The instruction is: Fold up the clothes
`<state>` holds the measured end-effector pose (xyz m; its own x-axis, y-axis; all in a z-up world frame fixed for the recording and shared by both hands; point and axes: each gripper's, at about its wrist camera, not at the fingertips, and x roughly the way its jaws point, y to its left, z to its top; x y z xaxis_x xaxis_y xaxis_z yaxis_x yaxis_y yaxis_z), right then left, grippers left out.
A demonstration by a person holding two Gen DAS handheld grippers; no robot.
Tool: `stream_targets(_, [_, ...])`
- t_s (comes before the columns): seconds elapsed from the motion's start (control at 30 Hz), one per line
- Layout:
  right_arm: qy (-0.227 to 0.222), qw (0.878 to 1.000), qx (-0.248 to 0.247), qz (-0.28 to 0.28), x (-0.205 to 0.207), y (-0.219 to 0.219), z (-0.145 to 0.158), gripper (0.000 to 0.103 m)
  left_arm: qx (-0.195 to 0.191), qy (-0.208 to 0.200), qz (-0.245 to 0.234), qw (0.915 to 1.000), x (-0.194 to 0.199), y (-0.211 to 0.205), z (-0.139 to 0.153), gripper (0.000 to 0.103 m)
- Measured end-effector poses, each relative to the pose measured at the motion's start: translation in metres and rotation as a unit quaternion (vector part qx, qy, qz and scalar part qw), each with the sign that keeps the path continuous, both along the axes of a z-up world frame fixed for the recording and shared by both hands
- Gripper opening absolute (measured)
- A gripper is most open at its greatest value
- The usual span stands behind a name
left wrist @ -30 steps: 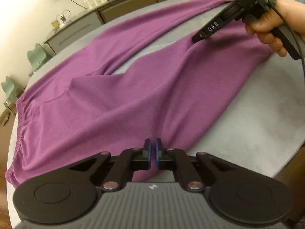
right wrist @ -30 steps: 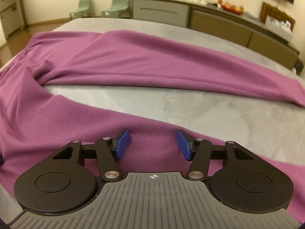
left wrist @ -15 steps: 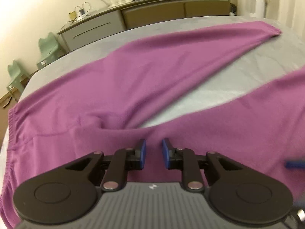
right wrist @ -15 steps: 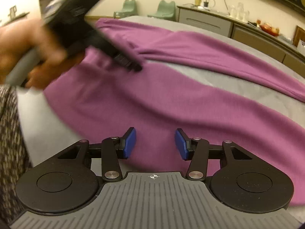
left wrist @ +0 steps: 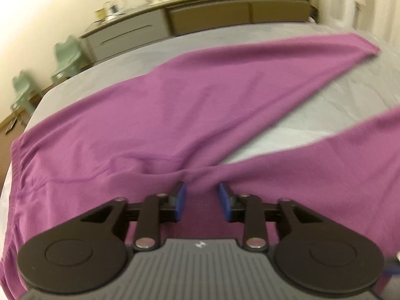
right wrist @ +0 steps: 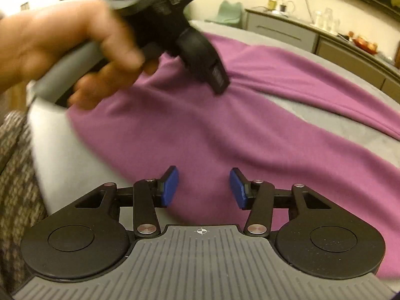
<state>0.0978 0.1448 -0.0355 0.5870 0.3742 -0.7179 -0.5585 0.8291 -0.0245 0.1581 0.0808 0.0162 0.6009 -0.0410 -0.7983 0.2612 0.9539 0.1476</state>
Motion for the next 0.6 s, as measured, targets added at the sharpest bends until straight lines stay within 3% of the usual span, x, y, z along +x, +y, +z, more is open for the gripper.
stream_targets(0.07, [0.014, 1.0, 0.006, 0.007, -0.006, -0.006, 0.001, 0.051, -0.033, 0.001, 0.018, 0.9993, -0.004, 0.009, 0.001, 0.034])
stream_targets(0.13, [0.03, 0.999, 0.021, 0.007, -0.001, -0.013, 0.008, 0.047, -0.042, -0.006, 0.021, 0.9989, -0.02, 0.015, 0.008, 0.031])
stream_targets(0.2, [0.014, 0.999, 0.038, 0.001, 0.0, -0.028, 0.022, 0.048, -0.03, -0.036, 0.016, 0.9988, -0.044, 0.029, 0.018, 0.031])
stream_targets(0.27, [-0.013, 0.999, 0.018, -0.029, 0.012, -0.054, 0.028, 0.055, 0.008, -0.062, 0.032, 0.9975, -0.062, 0.057, 0.024, 0.031])
stream_targets(0.37, [-0.013, 0.996, -0.012, -0.093, 0.034, -0.101, 0.017, 0.055, 0.037, -0.056, 0.12, 0.9905, -0.066, 0.13, 0.018, 0.031])
stream_targets(0.43, [0.005, 0.993, 0.003, -0.117, 0.032, -0.131, 0.006, 0.06, 0.024, -0.037, 0.181, 0.9825, -0.065, 0.181, 0.009, 0.029])
stream_targets(0.47, [0.014, 0.992, 0.011, -0.129, 0.031, -0.146, 0.001, 0.061, 0.017, -0.028, 0.211, 0.9769, -0.065, 0.207, 0.004, 0.034])
stream_targets(0.5, [0.024, 0.991, 0.012, -0.129, 0.028, -0.157, -0.001, 0.061, 0.005, -0.021, 0.228, 0.9735, -0.066, 0.224, 0.002, 0.042])
stream_targets(0.6, [0.046, 0.992, 0.016, -0.119, 0.013, -0.187, 0.012, 0.057, -0.01, -0.016, 0.235, 0.9718, -0.065, 0.24, 0.002, 0.042])
